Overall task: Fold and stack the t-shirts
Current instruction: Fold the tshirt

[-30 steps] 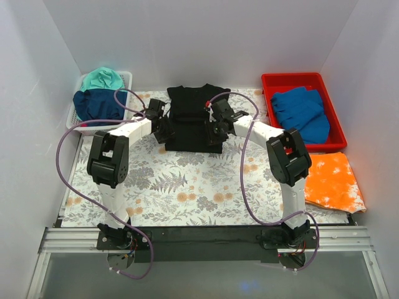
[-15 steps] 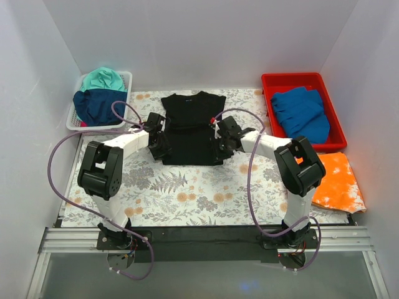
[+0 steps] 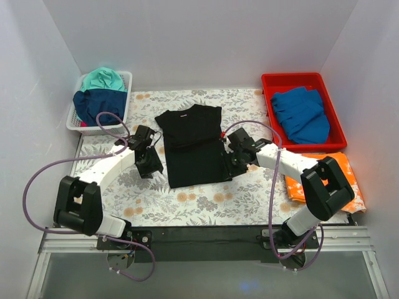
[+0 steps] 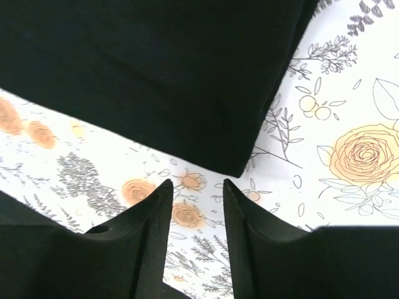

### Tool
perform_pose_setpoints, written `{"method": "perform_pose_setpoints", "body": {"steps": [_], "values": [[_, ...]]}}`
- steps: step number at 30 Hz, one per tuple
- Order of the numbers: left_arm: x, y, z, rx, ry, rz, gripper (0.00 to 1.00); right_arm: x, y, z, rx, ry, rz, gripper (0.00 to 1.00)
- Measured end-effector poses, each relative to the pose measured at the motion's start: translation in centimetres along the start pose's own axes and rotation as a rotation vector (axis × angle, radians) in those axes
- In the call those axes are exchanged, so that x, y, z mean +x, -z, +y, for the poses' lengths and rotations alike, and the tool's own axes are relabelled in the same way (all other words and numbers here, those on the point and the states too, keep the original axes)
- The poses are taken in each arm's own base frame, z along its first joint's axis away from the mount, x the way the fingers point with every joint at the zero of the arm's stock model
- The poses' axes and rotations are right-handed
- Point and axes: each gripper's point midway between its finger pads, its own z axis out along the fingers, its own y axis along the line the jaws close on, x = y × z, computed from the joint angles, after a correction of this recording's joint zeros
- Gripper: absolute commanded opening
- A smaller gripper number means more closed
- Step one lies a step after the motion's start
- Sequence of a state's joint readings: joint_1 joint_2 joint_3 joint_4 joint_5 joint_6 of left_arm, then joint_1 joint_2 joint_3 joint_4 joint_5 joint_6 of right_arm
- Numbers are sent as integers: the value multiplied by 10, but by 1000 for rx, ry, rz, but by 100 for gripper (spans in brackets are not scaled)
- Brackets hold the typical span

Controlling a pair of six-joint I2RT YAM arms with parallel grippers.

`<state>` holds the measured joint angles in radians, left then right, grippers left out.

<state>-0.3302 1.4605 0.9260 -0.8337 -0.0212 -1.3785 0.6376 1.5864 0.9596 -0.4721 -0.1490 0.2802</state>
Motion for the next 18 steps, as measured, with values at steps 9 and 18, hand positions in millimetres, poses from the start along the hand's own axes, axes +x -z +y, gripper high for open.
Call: {"method": "perform_pose_setpoints", "body": {"steps": [9, 18], "values": [[6, 10, -29, 198, -5, 6, 44, -4, 10, 7, -24, 25, -28, 58], [41, -11, -34, 291, -9, 139, 44, -9, -2, 0, -4, 87, -40, 59]]}}
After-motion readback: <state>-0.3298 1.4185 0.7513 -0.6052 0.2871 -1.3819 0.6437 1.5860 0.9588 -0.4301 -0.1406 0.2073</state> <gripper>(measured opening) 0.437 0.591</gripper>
